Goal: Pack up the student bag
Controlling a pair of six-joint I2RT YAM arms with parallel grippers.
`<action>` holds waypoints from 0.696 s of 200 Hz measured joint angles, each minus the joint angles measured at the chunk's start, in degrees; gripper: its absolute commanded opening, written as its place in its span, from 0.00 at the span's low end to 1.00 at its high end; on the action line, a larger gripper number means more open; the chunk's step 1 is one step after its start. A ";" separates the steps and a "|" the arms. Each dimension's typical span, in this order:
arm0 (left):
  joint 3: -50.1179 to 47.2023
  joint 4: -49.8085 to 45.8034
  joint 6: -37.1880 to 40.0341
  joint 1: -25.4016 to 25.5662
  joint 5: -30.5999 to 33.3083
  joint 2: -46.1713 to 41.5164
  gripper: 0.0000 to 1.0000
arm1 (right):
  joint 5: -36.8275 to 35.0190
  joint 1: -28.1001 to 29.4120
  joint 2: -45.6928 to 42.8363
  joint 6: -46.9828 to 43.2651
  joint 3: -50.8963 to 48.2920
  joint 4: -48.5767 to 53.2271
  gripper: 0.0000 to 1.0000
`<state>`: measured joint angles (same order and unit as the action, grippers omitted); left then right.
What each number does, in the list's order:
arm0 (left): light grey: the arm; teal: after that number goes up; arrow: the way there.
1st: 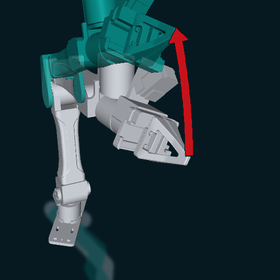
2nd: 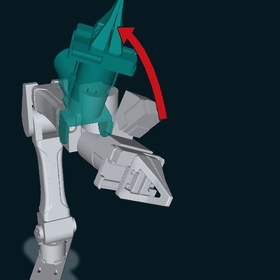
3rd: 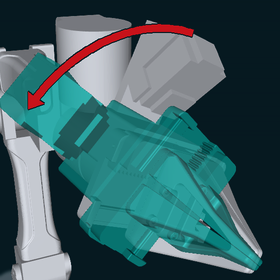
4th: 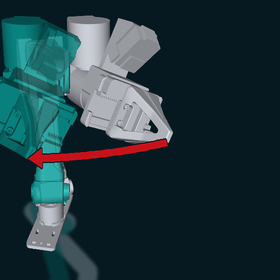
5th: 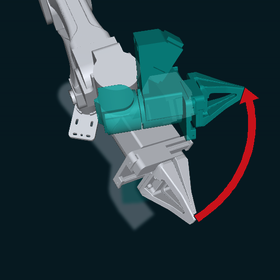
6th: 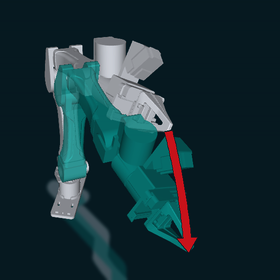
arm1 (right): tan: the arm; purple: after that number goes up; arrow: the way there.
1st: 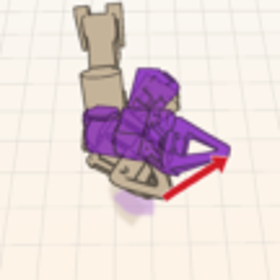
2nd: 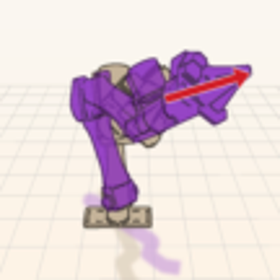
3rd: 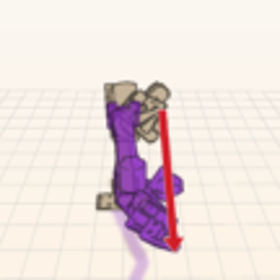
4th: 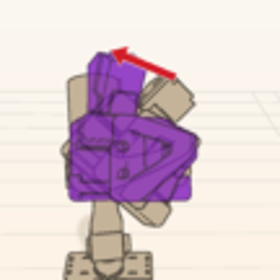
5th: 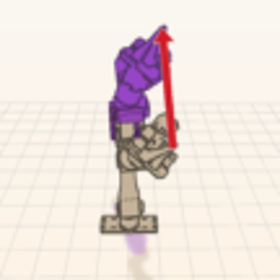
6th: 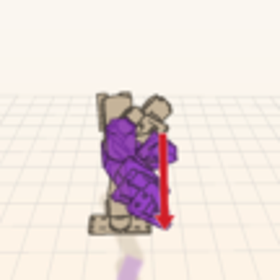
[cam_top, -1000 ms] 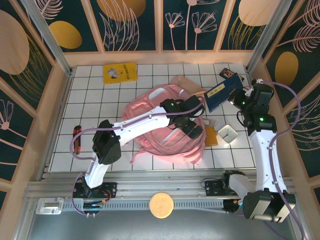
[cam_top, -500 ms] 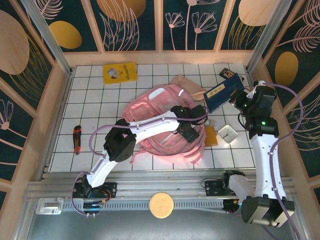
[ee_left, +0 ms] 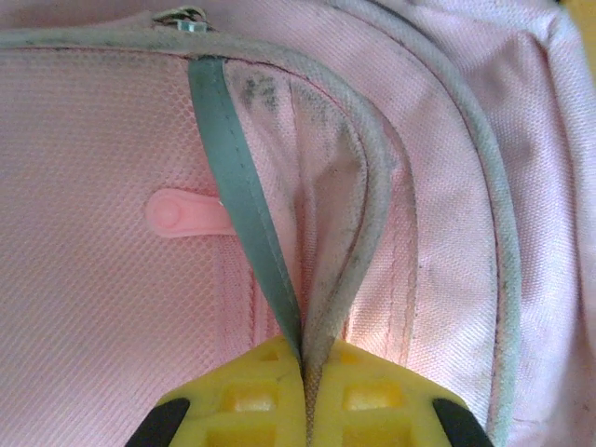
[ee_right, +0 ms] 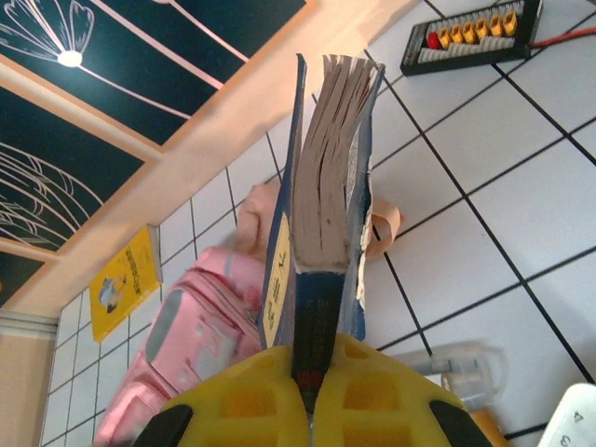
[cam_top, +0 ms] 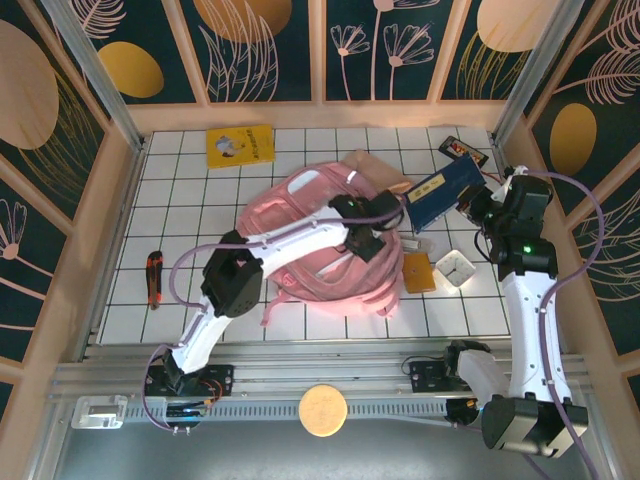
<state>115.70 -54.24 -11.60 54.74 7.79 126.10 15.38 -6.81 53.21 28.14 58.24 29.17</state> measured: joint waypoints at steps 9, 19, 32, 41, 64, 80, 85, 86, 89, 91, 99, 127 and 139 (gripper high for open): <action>2.29 -1.53 -0.22 -2.05 -0.31 -1.05 0.00 | 0.39 -0.20 -0.24 -0.44 0.00 1.20 0.00; 6.27 -3.78 -0.28 -4.13 -0.61 -1.70 0.00 | 0.96 -0.42 -0.57 -0.68 -0.04 2.25 0.00; 13.46 -7.02 -0.42 -6.54 -0.70 -1.90 0.00 | 1.95 -0.63 -1.27 -0.81 -0.28 2.89 0.00; 18.51 -8.72 -0.44 -7.87 -0.68 -1.90 0.00 | 3.17 -0.72 -1.99 -0.79 -0.94 2.80 0.00; 25.51 -11.06 -0.66 -10.08 -2.51 -3.32 0.00 | 7.43 -0.76 -4.35 0.37 -3.85 1.88 0.00; 28.39 -13.25 -0.68 -10.60 -4.61 -3.39 0.00 | 10.64 -0.76 -5.51 1.77 -6.21 -0.33 0.00; 28.79 -13.66 -0.68 -10.69 -5.35 -3.39 0.00 | 11.80 -0.76 -5.64 2.47 -6.91 -1.38 0.00; 28.81 -13.73 -0.68 -10.69 -5.46 -3.39 0.00 | 12.07 -0.76 -5.68 2.58 -7.10 -1.70 0.00; 28.94 -13.90 -0.70 -10.71 -5.86 -3.39 0.00 | 12.63 -0.74 -5.70 3.04 -7.50 -2.38 0.00; 29.07 -14.08 -0.72 -10.73 -6.14 -3.37 0.00 | 13.11 -0.74 -5.70 3.45 -7.85 -3.02 0.00; 29.59 -14.67 -0.85 -10.80 -7.06 -3.15 0.00 | 14.60 -0.70 -5.70 4.57 -9.20 -5.49 0.00; 34.47 -17.07 -1.55 -10.93 -10.36 -0.70 0.00 | 17.66 1.25 -5.66 10.12 -15.85 -15.28 0.00; 39.28 -18.58 -1.81 -10.93 -11.28 1.79 0.00 | 17.68 3.91 -5.25 12.61 -18.91 -19.28 0.00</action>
<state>154.98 -72.82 -13.41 43.81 -3.49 127.90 33.06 -2.90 47.97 40.75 39.33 9.89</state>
